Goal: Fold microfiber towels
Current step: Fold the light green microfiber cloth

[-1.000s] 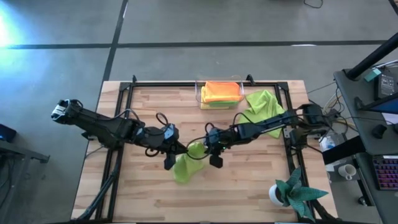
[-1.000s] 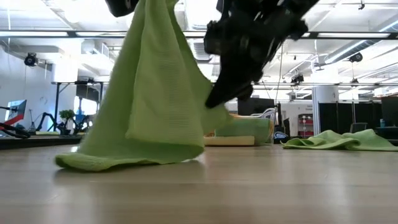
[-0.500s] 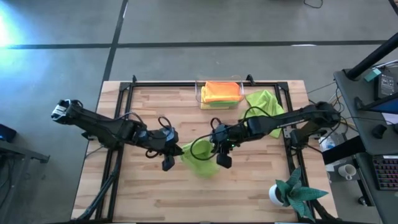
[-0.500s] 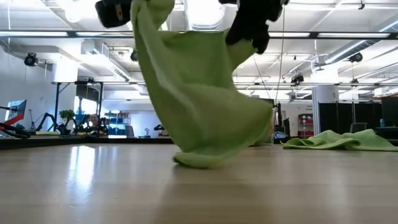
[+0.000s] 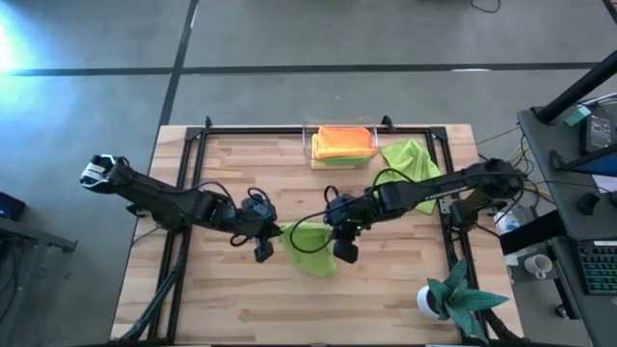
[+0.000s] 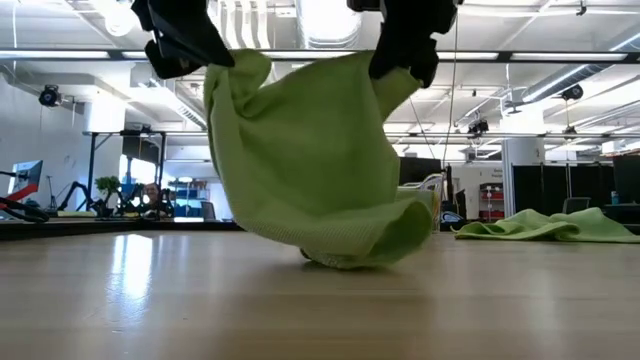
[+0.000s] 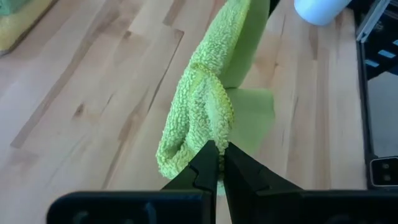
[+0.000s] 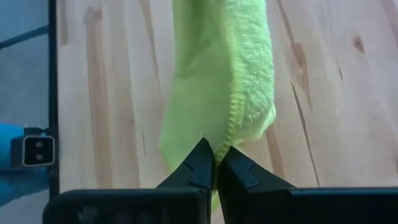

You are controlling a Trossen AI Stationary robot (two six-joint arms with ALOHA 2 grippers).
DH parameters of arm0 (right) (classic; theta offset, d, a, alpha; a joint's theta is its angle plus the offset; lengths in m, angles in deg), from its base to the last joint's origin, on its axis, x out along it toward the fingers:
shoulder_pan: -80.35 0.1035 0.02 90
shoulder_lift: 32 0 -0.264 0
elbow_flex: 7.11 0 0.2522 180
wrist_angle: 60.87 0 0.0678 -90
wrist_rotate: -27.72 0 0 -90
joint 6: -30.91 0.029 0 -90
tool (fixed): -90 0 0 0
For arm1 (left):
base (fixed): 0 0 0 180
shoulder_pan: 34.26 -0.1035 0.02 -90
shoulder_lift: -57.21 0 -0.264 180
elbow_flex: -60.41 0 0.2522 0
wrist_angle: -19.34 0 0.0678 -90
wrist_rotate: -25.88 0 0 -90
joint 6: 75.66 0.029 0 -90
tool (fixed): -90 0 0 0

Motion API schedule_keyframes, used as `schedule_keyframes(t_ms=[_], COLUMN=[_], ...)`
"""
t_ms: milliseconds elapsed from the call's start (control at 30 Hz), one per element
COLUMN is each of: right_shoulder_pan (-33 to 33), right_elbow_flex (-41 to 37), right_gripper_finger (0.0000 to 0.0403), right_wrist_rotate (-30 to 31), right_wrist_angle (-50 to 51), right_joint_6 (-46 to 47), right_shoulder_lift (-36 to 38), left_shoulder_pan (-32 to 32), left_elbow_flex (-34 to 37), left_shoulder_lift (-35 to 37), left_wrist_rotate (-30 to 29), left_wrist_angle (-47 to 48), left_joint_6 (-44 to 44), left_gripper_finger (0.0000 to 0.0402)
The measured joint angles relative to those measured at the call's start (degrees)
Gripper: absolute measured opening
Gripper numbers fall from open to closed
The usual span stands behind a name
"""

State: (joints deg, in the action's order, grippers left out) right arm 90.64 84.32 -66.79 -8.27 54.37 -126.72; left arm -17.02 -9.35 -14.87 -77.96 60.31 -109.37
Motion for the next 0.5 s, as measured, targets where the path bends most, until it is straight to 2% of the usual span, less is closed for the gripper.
schedule_keyframes(t_ms=[167,500], right_shoulder_pan=[0.0,0.0], right_elbow_flex=[0.0,0.0], right_gripper_finger=[0.0009,0.0009], right_wrist_rotate=[-0.2,-0.2], right_wrist_angle=[1.3,1.3], right_joint_6=[0.2,0.2], right_shoulder_lift=[-0.1,0.1], left_shoulder_pan=[0.0,0.0], left_elbow_flex=[1.6,2.3], left_shoulder_lift=[0.0,0.0], left_wrist_rotate=[0.0,0.0], left_wrist_angle=[0.0,-0.3], left_joint_6=[-0.3,0.0], left_gripper_finger=[0.0016,0.0099])
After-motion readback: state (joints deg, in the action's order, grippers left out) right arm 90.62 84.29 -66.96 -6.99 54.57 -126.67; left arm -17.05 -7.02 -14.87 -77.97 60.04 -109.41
